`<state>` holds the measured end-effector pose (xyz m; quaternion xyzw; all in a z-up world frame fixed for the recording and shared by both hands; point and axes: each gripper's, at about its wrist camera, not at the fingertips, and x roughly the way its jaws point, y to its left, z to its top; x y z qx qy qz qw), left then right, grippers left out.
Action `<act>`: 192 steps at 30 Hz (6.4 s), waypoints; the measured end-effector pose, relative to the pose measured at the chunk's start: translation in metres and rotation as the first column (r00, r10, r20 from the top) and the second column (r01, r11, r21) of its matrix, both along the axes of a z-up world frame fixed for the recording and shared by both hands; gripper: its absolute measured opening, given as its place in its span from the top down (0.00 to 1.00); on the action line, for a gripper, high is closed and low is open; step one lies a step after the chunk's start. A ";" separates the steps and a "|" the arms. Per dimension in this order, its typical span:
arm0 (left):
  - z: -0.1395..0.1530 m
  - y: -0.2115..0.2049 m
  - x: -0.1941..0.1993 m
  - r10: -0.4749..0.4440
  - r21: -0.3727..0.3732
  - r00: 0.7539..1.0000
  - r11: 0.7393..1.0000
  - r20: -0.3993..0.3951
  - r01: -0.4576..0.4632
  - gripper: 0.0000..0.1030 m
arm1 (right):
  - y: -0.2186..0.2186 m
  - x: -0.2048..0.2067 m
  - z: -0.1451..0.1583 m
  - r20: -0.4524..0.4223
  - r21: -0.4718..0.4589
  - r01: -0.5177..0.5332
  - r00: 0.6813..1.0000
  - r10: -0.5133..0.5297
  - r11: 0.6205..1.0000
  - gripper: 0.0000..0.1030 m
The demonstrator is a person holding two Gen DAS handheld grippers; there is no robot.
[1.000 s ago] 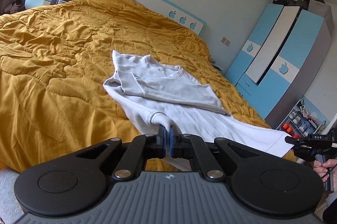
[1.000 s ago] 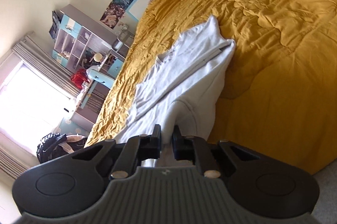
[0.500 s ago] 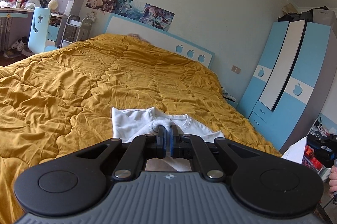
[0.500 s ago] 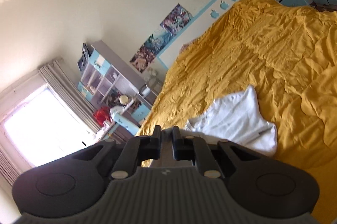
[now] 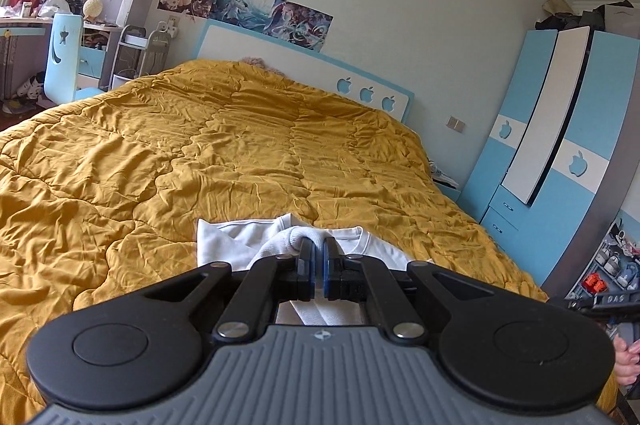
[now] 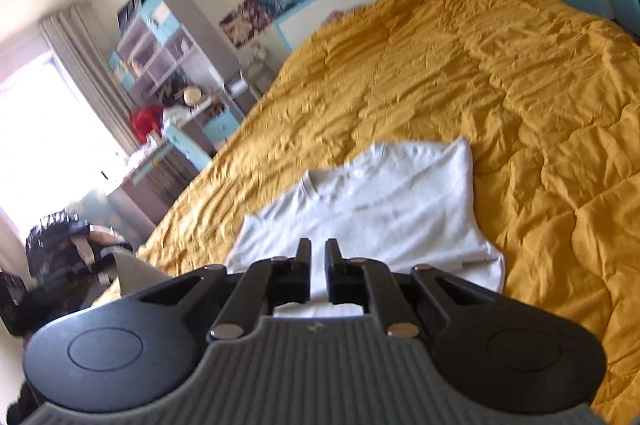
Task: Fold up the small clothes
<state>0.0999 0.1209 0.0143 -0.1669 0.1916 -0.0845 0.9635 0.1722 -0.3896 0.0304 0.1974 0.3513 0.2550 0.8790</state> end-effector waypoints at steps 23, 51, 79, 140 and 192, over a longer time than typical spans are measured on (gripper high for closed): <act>-0.002 0.016 -0.003 0.019 -0.018 0.999 1.000 -0.029 -0.019 0.97 | 0.038 0.049 -0.045 -0.083 -0.079 -0.250 0.966 0.243 0.965 0.89; -0.061 0.099 0.260 -0.028 -0.350 0.922 0.929 -0.386 -0.118 0.97 | 0.024 0.258 -0.018 0.119 -0.035 0.276 0.955 -0.270 0.961 0.90; -0.042 0.054 0.162 0.074 -0.046 0.957 0.995 -0.282 -0.090 0.44 | -0.031 0.164 -0.071 -0.106 0.331 0.373 0.928 -0.358 0.867 0.27; -0.067 0.013 -0.053 0.135 -0.272 0.938 0.935 -0.319 -0.227 0.82 | -0.013 -0.119 -0.115 -0.355 0.512 0.501 0.863 -0.360 0.697 0.91; -0.147 0.088 0.153 -0.030 -0.182 0.895 0.982 -0.446 -0.058 0.33 | 0.042 0.149 -0.113 -0.117 -0.466 0.069 0.983 -0.139 0.882 0.22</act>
